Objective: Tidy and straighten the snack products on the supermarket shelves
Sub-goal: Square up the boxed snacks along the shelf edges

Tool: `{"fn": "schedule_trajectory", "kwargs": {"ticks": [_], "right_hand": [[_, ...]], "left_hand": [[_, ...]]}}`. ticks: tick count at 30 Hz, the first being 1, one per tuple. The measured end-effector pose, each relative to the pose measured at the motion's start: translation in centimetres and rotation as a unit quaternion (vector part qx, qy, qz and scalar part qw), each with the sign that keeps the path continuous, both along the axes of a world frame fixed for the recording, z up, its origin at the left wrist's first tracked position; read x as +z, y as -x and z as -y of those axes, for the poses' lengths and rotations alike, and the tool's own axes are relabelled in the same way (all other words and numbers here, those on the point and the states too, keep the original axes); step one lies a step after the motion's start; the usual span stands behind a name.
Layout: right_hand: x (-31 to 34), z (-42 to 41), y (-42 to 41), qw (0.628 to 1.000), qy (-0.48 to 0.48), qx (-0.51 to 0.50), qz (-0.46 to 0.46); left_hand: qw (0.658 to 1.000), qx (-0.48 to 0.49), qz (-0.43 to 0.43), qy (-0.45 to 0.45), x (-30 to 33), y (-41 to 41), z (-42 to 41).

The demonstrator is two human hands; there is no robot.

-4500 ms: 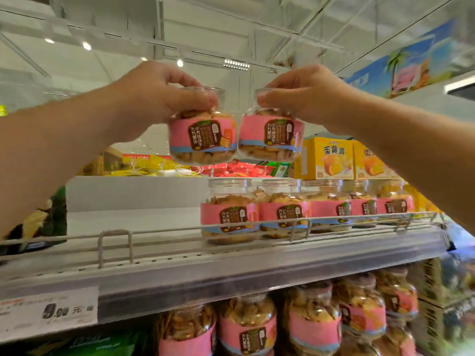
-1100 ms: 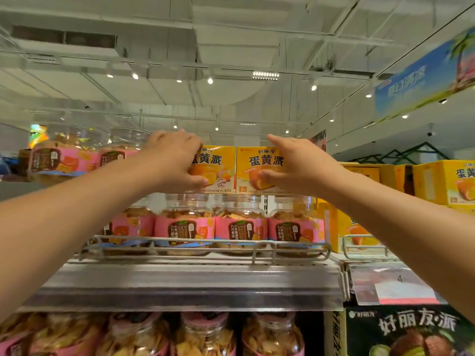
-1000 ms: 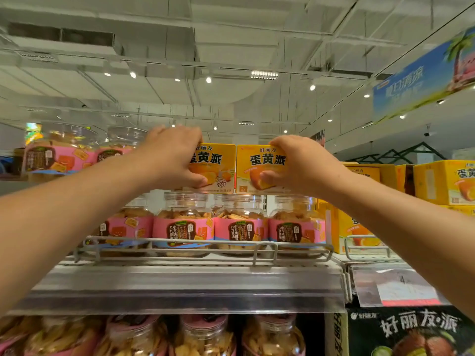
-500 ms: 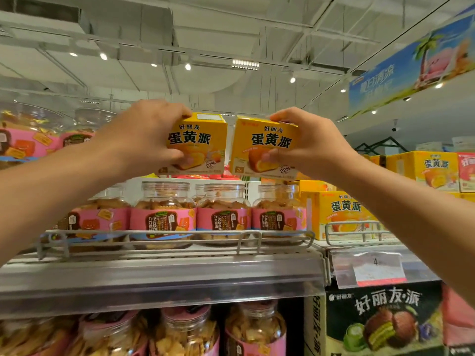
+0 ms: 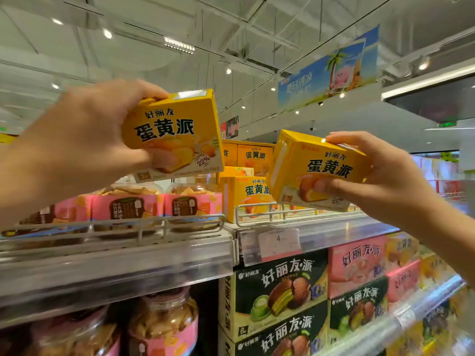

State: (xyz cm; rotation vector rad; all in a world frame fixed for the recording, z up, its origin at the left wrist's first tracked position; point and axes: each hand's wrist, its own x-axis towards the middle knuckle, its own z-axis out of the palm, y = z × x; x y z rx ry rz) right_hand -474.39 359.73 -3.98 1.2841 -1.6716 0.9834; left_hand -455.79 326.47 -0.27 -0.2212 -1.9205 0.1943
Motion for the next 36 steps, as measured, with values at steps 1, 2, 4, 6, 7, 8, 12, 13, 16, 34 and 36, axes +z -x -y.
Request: {"fn": "schedule_trajectory", "kwargs": {"ticks": [1, 2, 4, 6, 7, 8, 12, 13, 16, 34, 36], "right_hand": [[-0.4, -0.9, 0.6, 1.000, -0.002, -0.015, -0.004], [-0.7, -1.7, 1.3, 1.000, -0.005, -0.025, -0.009], [-1.1, -3.2, 2.7, 0.999, -0.016, -0.034, -0.016], [-1.3, -4.4, 4.3, 0.999, -0.021, -0.032, -0.023], [-1.4, -5.0, 5.2, 0.999, -0.021, -0.028, -0.028], [-1.4, -5.5, 6.1, 0.999, -0.019, -0.021, -0.032], [-1.4, -7.1, 9.9, 0.999, -0.024, 0.029, -0.035], [-1.4, -7.4, 10.9, 0.998, -0.026, 0.041, -0.034], [-1.3, -8.3, 13.5, 0.997, -0.031, 0.069, -0.035], [10.4, 0.7, 15.6, 0.990, -0.084, 0.039, -0.107], [10.4, 2.0, 16.2, 0.987, -0.113, 0.028, -0.107]], "left_hand": [[1.000, -0.004, 0.005, 0.000, -0.1, 0.7, -0.4], [1.000, -0.005, 0.011, -0.001, -0.3, 1.4, -0.8], [1.000, -0.003, 0.018, -0.002, -0.7, 2.8, -1.9], [1.000, 0.010, 0.017, 0.009, -0.9, 4.3, -3.3], [1.000, 0.017, 0.015, 0.013, -1.0, 4.9, -4.0], [0.999, 0.024, 0.013, 0.018, -1.1, 5.6, -4.8], [0.998, 0.057, 0.004, 0.034, -1.4, 7.9, -8.3], [0.997, 0.067, 0.003, 0.042, -1.4, 8.5, -9.2], [0.994, 0.103, 0.011, 0.046, -1.8, 9.5, -11.1], [0.976, 0.199, 0.047, 0.075, -1.0, 7.1, -12.7], [0.974, 0.204, 0.061, 0.074, -0.9, 6.9, -12.4]]}}
